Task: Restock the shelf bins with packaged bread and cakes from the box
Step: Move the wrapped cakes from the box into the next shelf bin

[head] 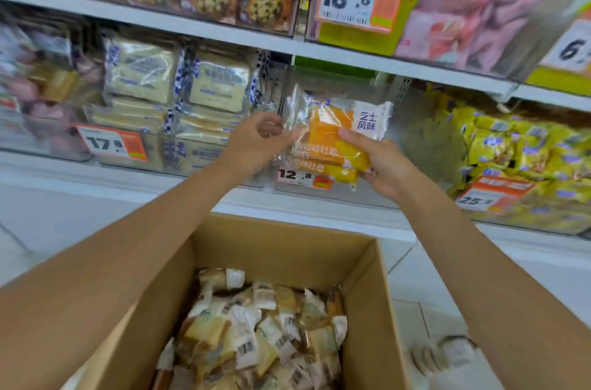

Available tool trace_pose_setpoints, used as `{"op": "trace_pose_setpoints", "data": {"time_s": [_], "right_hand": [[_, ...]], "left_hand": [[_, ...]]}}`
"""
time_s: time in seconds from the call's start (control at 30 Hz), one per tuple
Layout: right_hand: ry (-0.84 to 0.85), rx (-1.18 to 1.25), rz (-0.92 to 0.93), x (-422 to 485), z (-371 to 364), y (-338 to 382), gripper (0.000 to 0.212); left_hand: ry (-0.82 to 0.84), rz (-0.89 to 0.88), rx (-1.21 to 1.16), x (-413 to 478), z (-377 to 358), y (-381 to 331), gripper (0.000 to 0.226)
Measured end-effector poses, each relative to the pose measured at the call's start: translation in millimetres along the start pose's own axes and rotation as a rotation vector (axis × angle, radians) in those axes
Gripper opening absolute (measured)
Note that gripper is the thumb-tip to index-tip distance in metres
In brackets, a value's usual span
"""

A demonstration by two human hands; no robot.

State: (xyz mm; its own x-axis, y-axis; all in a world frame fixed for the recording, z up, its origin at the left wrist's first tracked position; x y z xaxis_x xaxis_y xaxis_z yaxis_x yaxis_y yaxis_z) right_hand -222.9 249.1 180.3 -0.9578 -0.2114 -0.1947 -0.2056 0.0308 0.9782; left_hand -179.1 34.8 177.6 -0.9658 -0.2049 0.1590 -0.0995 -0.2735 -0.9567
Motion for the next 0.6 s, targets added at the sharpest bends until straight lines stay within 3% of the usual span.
{"op": "trace_pose_setpoints", "data": {"time_s": [0.03,0.13,0.17,0.23,0.3,0.33,0.43,0.53,0.6], "right_hand": [[-0.037,0.001,0.023,15,8,10,0.031],[-0.117,-0.106,0.093,61,21,22,0.088],[-0.120,-0.196,0.105,80,23,19,0.093],[-0.034,-0.432,0.053,108,23,2,0.079],[0.058,-0.582,-0.061,123,22,-20,0.044],[0.062,-0.598,-0.109,131,25,-28,0.036],[0.032,-0.572,-0.124,152,31,-34,0.036],[0.074,-0.484,-0.137,160,26,-36,0.064],[0.103,-0.434,-0.166,164,23,-41,0.071]], "left_hand": [[-0.066,-0.067,0.064,14,3,-5,0.049],[-0.160,-0.184,0.261,49,4,0,0.037],[-0.165,-0.197,0.306,56,3,4,0.035],[-0.163,-0.230,0.388,67,-2,15,0.031],[-0.189,-0.274,0.394,70,-3,22,0.026],[-0.208,-0.282,0.382,70,-3,24,0.025],[-0.219,-0.296,0.381,67,-3,25,0.026],[-0.228,-0.306,0.370,64,-3,24,0.027],[-0.234,-0.307,0.369,63,-3,24,0.026]]}}
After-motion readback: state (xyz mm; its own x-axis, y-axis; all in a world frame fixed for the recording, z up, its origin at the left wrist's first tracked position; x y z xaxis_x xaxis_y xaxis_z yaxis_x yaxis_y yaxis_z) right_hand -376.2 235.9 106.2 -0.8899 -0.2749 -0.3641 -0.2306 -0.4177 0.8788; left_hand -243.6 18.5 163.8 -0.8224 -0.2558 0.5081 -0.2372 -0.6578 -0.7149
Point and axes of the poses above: each hand's wrist, its own x-axis towards the middle knuckle, its own z-axis out of the back of the hand, y = z × x, the point moved 5 cm from there along x, towards the middle knuckle, and after that the axes turned 3 degrees about -z, right-handed, at the moved point
